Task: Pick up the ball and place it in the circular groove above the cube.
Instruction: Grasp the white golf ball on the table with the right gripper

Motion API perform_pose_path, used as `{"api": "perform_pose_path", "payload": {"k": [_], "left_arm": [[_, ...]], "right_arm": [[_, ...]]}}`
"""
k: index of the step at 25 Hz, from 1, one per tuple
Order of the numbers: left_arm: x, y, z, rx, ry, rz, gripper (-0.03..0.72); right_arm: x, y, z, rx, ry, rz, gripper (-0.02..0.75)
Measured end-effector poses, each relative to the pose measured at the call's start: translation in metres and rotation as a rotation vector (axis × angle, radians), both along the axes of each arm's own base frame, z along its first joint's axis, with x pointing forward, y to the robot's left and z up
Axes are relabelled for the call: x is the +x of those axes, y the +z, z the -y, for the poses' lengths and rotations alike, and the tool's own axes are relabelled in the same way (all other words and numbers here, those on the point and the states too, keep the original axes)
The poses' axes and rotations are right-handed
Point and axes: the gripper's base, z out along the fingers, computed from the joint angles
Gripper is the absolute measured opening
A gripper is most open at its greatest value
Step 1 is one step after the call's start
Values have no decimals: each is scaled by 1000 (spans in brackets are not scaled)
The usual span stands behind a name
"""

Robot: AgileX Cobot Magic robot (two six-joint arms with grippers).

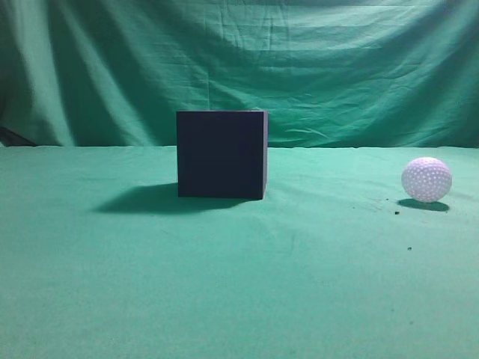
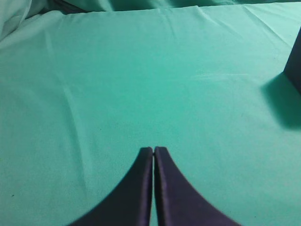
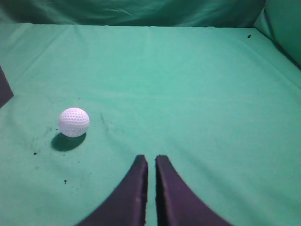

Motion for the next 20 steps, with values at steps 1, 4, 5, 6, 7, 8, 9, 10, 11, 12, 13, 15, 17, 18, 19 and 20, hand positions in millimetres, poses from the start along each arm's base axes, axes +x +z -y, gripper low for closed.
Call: {"api": "perform_pose_path", "payload": {"k": [1,4,5,6,7,8,9,10,11,12,13,15,17,18,19,20], "left_arm": [[0,0,0,0,0,0,0],[0,0,0,0,0,0,0],[0,0,0,0,0,0,0],[0,0,0,0,0,0,0],[0,0,0,0,0,0,0],[0,0,0,0,0,0,0],[0,0,0,0,0,0,0],[0,0,0,0,0,0,0],[0,0,0,0,0,0,0],[0,0,0,0,0,0,0],[0,0,0,0,0,0,0],[0,0,0,0,0,0,0],[0,0,0,0,0,0,0],[0,0,0,0,0,0,0],[0,0,0,0,0,0,0],[0,0,0,0,0,0,0]], "right_arm": [[0,0,0,0,0,0,50],[0,0,0,0,0,0,50],[0,0,0,0,0,0,50],[0,0,0,0,0,0,50],[0,0,0,0,0,0,50],[0,0,0,0,0,0,50],[0,0,0,0,0,0,50],[0,0,0,0,0,0,50],[0,0,0,0,0,0,50],[0,0,0,0,0,0,50],[0,0,0,0,0,0,50],[0,0,0,0,0,0,50],[0,0,0,0,0,0,50],[0,0,0,0,0,0,50],[0,0,0,0,0,0,50],[0,0,0,-10,0,4,50]]}}
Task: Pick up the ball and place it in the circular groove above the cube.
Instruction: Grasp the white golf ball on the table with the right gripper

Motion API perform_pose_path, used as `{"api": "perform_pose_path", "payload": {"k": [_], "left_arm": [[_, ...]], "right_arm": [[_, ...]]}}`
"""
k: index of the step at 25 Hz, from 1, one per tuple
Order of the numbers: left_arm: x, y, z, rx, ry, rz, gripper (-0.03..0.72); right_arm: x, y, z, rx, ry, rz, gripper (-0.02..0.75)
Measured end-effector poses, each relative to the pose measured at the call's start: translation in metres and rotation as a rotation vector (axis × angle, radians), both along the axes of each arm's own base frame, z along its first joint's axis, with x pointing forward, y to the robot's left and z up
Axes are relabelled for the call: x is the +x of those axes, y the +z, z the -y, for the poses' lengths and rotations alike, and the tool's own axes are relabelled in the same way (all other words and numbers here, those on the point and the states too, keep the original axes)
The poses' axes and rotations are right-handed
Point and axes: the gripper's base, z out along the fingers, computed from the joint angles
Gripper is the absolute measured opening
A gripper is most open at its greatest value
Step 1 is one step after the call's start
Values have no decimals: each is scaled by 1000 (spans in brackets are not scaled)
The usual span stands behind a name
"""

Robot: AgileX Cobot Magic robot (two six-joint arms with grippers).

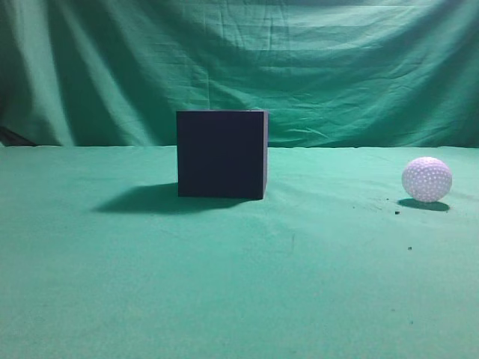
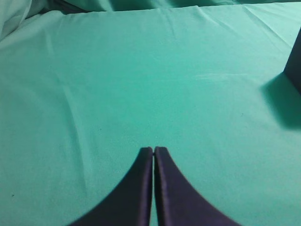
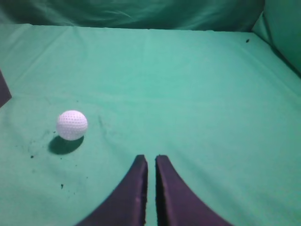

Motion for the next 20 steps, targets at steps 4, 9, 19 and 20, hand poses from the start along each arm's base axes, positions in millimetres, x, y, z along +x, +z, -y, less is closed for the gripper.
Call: {"api": "perform_pose_path", "payload": {"k": [4,9,19,20], "left_arm": [[0,0,0,0,0,0,0],[0,0,0,0,0,0,0],[0,0,0,0,0,0,0],[0,0,0,0,0,0,0]], "right_arm": [[3,12,-1,6,4,139,50],[3,42,-2,56,14,466,50],[10,74,-3,118,-6,173,50],[15,75,-4,133,-12,75,50]]}}
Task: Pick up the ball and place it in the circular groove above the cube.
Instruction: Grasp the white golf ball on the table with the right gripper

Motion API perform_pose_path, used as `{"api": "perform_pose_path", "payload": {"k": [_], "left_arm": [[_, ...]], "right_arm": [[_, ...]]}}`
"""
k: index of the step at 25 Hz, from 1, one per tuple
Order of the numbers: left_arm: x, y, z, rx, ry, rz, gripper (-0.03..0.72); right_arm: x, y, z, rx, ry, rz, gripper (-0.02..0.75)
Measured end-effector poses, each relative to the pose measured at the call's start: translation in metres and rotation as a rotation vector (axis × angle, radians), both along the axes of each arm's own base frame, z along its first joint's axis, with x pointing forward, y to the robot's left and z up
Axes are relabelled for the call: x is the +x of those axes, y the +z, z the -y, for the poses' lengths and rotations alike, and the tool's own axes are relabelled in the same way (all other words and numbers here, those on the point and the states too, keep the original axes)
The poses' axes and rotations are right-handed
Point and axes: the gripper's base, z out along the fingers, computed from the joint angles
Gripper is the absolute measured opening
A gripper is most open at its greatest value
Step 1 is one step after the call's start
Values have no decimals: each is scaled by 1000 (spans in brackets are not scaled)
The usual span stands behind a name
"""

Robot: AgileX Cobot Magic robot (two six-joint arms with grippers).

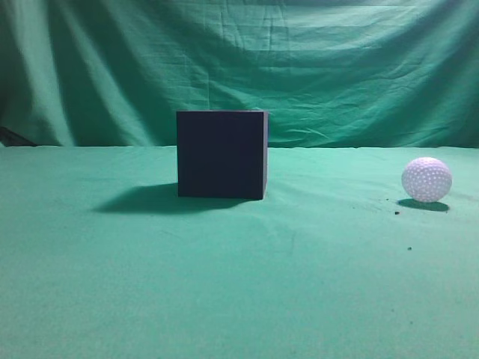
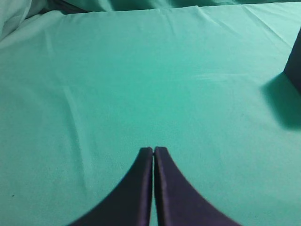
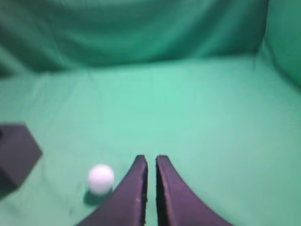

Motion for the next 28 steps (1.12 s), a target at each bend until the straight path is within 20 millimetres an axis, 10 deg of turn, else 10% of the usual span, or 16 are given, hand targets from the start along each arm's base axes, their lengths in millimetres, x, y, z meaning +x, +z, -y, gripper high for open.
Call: {"api": "perform_pose_path", "payload": {"k": [11,28], "left_arm": [[0,0,0,0,0,0,0],[0,0,0,0,0,0,0]], "right_arm": [[67,2,-19,39,92,-656,50],[165,5,-101,-335,464,-910,0]]}}
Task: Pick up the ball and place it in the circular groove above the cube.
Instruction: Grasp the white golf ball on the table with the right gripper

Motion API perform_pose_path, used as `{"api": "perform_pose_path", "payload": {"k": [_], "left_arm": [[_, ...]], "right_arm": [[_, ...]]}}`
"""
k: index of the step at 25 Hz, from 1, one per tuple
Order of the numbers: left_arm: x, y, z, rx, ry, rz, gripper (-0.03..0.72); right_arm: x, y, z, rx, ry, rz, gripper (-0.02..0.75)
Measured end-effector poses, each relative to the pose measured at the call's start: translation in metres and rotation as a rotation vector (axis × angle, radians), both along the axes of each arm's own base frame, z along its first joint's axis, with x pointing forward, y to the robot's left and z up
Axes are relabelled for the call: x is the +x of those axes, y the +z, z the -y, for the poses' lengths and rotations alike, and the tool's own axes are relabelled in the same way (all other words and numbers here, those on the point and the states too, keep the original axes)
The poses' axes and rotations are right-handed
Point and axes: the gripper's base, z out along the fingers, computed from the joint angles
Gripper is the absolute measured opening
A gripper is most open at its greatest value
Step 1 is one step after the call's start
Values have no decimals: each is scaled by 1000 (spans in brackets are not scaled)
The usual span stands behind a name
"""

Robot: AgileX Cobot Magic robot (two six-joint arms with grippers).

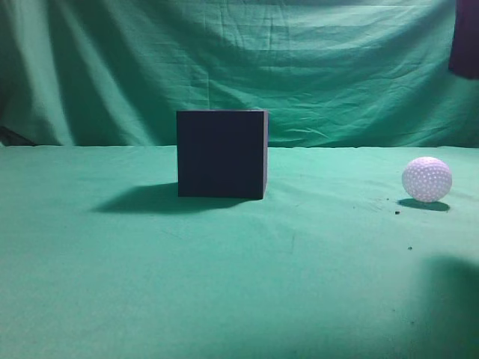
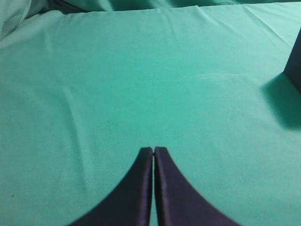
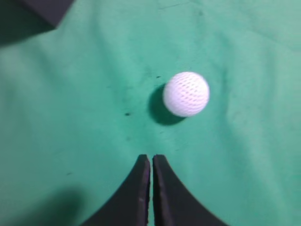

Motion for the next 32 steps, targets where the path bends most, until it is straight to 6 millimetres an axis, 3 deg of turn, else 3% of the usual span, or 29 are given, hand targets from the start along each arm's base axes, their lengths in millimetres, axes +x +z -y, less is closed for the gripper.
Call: {"api": "perform_pose_path", "payload": {"k": [3,4,5,11,13,18,19,24,29,32], "left_arm": [[0,0,0,0,0,0,0],[0,0,0,0,0,0,0],[0,0,0,0,0,0,0],[0,0,0,0,0,0,0],[0,0,0,0,0,0,0],[0,0,0,0,0,0,0],[0,0,0,0,0,0,0],[0,0,0,0,0,0,0],[0,0,0,0,0,0,0],[0,0,0,0,0,0,0]], "right_arm": [[16,-8,-6,-74,9,-15,0],[21,-11,-7,-86,8,-28,50],[25,-15,-9,-95,8,-40,50],[47,-48,-17,-135,-47,-130,569],[53,-58,-18,-153,-78,-140,646],[68,-77,-22,-177,-119,-155,642],[70,-80,-23,-177,-121,-155,600],[78,-88,-27,-167,-122,-135,547],[80,-88,-28,-153,-131,-115,314],[80,-88,-28,-154,-133,-115,312]]}}
